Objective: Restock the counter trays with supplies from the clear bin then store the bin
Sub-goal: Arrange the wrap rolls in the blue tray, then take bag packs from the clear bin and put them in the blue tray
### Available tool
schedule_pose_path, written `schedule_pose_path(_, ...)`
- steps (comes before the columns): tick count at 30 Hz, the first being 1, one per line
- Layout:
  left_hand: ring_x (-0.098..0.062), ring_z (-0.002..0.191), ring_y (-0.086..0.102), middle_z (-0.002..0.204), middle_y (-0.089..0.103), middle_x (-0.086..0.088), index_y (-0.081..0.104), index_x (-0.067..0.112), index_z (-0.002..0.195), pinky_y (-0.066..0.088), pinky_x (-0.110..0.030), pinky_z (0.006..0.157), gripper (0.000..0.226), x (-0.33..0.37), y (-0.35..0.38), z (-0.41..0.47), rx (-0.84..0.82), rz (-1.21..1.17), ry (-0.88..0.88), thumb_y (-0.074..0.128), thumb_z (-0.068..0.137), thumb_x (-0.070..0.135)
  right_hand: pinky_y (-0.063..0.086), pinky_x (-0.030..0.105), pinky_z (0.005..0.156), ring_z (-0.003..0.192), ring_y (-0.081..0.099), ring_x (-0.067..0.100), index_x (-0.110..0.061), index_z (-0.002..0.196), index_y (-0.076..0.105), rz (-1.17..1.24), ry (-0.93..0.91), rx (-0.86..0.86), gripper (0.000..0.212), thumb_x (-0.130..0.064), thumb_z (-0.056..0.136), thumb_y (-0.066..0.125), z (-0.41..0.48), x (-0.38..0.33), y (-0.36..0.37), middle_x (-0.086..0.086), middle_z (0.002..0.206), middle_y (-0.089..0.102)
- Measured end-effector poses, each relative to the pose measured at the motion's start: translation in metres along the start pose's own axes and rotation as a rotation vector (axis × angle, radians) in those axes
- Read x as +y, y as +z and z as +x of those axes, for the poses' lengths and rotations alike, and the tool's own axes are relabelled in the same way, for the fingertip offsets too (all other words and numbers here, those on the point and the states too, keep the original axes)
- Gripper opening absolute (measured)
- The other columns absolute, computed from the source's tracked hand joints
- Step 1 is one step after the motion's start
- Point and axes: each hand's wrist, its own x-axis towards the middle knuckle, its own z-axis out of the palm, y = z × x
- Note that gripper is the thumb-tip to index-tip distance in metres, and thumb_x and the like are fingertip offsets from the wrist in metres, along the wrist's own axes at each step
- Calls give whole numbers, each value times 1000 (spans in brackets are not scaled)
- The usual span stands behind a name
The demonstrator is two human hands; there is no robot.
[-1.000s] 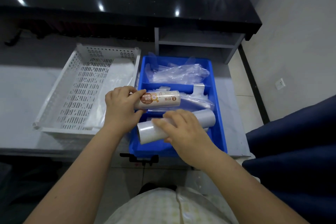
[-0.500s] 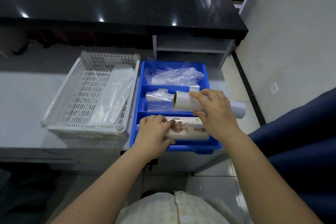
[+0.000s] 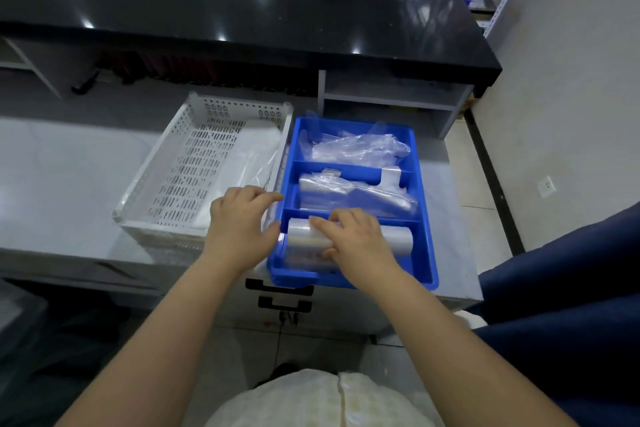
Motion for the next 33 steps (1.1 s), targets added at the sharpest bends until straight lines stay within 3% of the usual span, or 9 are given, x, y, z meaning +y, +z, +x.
schedule_pose_path(3, -26, 102, 52, 105, 62, 0, 66, 23, 116, 36, -45, 86, 40, -7, -4, -5, 32, -2, -34, 71, 76, 24, 29, 41, 100, 118, 37, 26, -30, 142, 33, 25, 1, -61, 58, -37, 90, 57, 8, -6, 5, 2, 132, 45)
schedule_pose_path(6, -25, 99, 53, 103, 63, 1, 66, 24, 113, 38, -45, 85, 40, -16, -4, -15, 54, 4, -78, 70, 74, 23, 32, 43, 100, 117, 42, 27, -24, 137, 45, 141, -48, 43, 57, -36, 85, 65, 19, -23, -4, 3, 129, 51)
schedule_pose_path(14, -27, 106, 52, 108, 63, 2, 67, 26, 111, 35, -47, 92, 38, -96, -43, -70, 147, 45, -413, 66, 73, 22, 46, 48, 80, 97, 57, 36, -13, 110, 68, 271, -458, 81, 38, -17, 73, 77, 94, -144, -10, 11, 106, 65)
schedule_pose_path(19, -23, 111, 48, 109, 61, 5, 64, 28, 115, 34, -44, 93, 37, -194, -99, -137, 225, 110, -596, 62, 79, 23, 42, 46, 84, 101, 54, 32, -15, 111, 66, 234, -656, 26, 34, -21, 78, 72, 139, -265, 15, 6, 109, 63)
schedule_pose_path(26, -27, 105, 52, 107, 63, 1, 67, 27, 113, 40, -41, 87, 37, -358, -189, -250, 346, 256, -852, 67, 76, 26, 44, 42, 82, 99, 56, 33, -16, 109, 66, 140, -930, 19, 36, -22, 74, 72, 192, -487, 66, 5, 108, 65)
schedule_pose_path(33, -23, 110, 47, 118, 59, 4, 59, 34, 119, 33, -41, 90, 44, -475, -215, -348, 257, 282, -1132, 59, 76, 42, 33, 40, 98, 118, 43, 27, -23, 126, 53, 22, -1151, -145, 45, -33, 83, 63, 220, -642, 136, 0, 126, 53)
